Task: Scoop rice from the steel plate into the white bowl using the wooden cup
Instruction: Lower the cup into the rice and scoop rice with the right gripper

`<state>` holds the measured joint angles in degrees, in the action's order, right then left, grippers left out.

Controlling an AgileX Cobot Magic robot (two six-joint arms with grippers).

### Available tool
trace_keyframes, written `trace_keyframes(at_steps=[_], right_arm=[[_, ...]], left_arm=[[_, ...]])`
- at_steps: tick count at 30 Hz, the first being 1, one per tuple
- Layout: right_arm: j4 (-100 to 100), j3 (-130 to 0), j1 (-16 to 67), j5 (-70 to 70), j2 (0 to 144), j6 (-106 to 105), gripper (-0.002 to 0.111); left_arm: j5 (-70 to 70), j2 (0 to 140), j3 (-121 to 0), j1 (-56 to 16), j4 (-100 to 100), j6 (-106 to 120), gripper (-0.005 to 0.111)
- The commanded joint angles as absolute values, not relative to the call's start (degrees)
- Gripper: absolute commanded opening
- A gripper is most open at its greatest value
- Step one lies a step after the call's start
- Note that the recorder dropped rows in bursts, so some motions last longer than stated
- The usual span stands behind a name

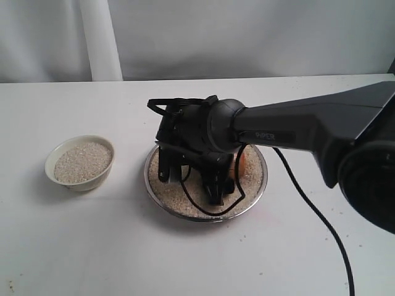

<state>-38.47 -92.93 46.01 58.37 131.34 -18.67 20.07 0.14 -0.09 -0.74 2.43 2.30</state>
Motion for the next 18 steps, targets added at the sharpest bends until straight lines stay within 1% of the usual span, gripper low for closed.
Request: trace_keyframes(at_steps=[1, 14, 18], right_arm=[[-30.79, -92.49, 45.92, 49.94, 132.87, -17.56, 0.000], [-27.06, -92.11, 43.12, 46.74, 132.11, -14.73, 0.000], [-25.62, -88.42, 41.47, 42.97, 130.05, -14.35, 0.000]], left_arm=[[19.74, 0.00, 0.00, -0.89, 2.40, 2.08, 0.000], [19.74, 0.00, 0.00, -0.89, 2.40, 2.08, 0.000], [19.74, 0.00, 0.00, -0.89, 2.40, 2.08, 0.000]])
